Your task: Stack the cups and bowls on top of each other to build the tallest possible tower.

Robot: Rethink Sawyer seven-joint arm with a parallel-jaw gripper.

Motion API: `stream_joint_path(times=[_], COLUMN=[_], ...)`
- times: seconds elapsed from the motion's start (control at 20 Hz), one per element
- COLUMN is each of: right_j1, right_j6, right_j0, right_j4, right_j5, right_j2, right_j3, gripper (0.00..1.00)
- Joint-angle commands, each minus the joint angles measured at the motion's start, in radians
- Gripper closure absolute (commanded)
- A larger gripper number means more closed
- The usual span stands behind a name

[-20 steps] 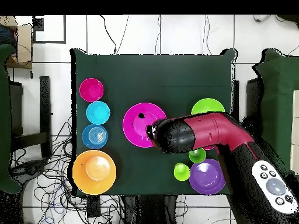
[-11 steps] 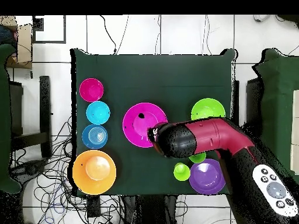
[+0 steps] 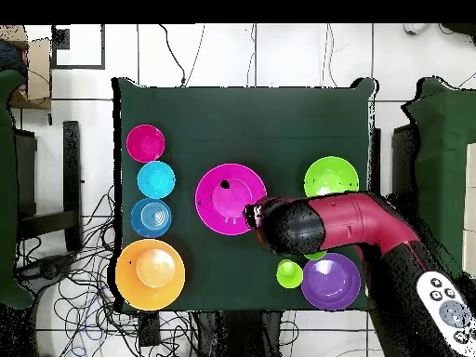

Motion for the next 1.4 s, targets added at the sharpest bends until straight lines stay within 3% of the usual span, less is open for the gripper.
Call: stream_joint_path(times=[0.05, 0.4, 0.85, 1.05, 1.4], right_j1=[0.013, -0.001, -0.008, 0.031, 0.028], right_j6=[0.005, -0.020, -0.025, -0.019, -0.007], right_j0=[-0.009, -0.040, -0.022, -0.005, 0.004], right_j4=[-0.021, 0.011, 0.039, 0.021, 0.023], right_j5=[-0.051, -0.024, 0.025, 0.009, 0.007], right_j2=[-0.044, -0.014, -0.006, -0.022, -0.028], right_j3=[0.057, 0.066, 0.034, 0.011, 0.013], gripper=[0.00, 0.00, 0.00, 0.00, 0.00])
